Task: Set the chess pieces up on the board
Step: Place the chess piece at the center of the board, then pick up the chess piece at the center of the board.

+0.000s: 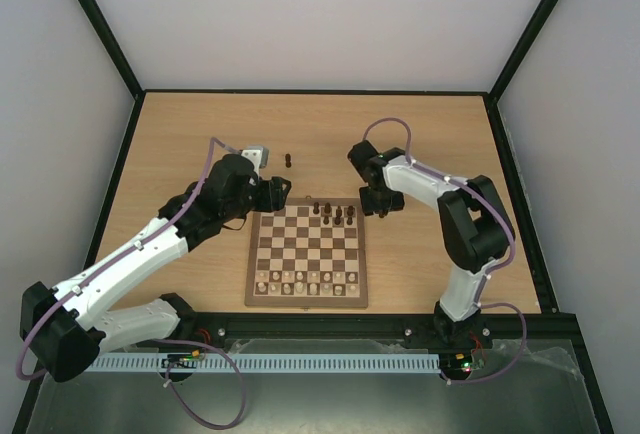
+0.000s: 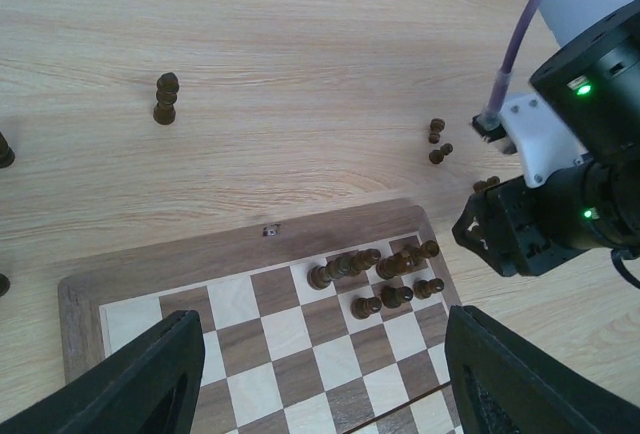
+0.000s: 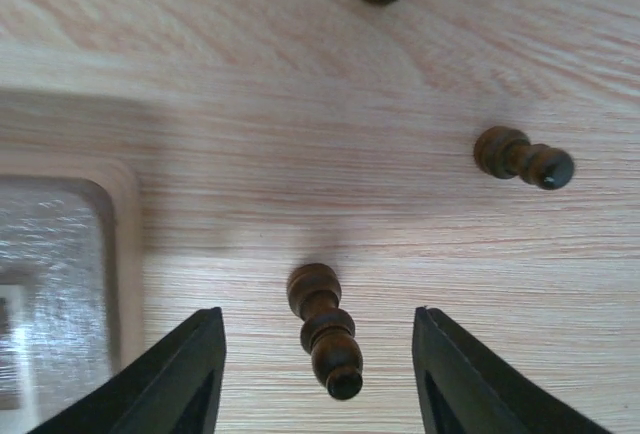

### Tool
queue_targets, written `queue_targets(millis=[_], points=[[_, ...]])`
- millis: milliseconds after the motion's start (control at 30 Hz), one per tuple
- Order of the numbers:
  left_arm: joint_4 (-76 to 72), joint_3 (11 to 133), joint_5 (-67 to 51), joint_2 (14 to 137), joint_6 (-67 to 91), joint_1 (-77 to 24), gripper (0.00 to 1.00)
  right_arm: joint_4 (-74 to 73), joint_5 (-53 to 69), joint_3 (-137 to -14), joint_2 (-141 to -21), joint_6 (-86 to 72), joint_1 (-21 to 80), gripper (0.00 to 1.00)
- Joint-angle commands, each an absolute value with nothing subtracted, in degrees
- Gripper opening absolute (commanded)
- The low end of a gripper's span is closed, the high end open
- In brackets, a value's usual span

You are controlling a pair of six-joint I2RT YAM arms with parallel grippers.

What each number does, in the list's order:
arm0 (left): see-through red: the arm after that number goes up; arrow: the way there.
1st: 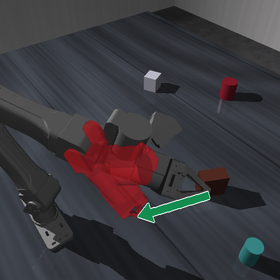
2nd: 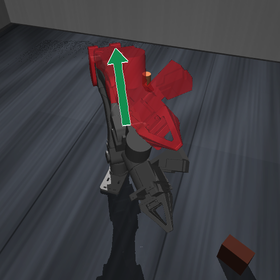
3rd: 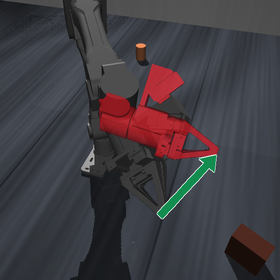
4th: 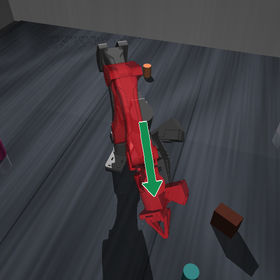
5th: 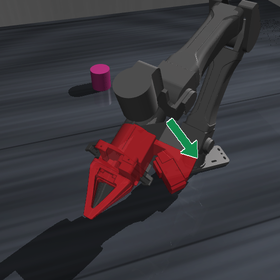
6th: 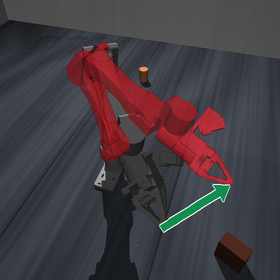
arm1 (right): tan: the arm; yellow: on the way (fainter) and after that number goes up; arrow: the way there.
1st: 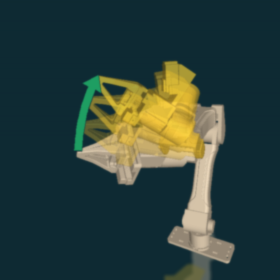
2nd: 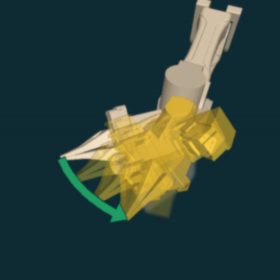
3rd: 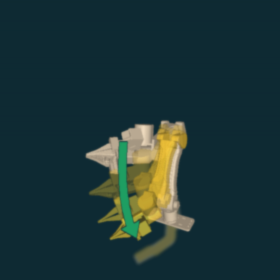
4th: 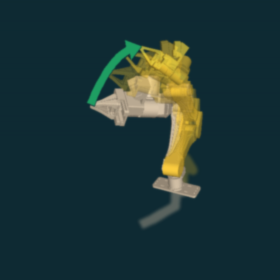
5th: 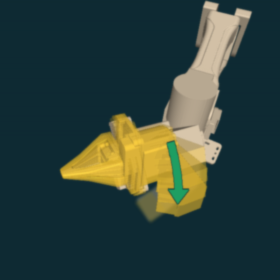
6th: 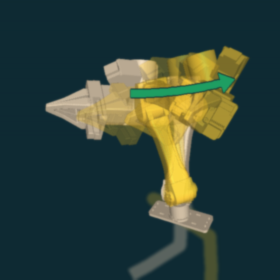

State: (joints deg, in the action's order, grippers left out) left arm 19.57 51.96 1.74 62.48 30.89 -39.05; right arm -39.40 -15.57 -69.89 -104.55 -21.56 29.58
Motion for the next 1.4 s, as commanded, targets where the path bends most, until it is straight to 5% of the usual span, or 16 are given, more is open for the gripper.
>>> queue_targets(millis=[0, 467, 600, 900, 1367], points=[[18.9, 52.0, 2.2, 62.8, 30.5, -39.0, 0.71, -38.7, -16.0, -69.9, -100.0, -23.2, 29.3, 0.55], [19.8, 53.2, 4.9, 65.5, 31.4, -38.9, 0.81, -31.7, -17.4, -65.0, -87.5, -26.7, 29.3, 0.76], [19.6, 53.5, 5.3, 66.7, 32.0, -38.9, 0.99, -31.5, -17.4, -63.6, -86.5, -26.7, 29.3, 0.78], [19.3, 54.7, 6.8, 69.1, 32.2, -38.9, 1.00, -30.2, -16.2, -61.8, -83.7, -27.0, 29.2, 0.79], [22.2, 64.1, 13.6, 83.1, 30.5, -38.1, 0.99, -26.0, -12.6, -57.7, -75.2, -29.3, 29.2, 0.95]])
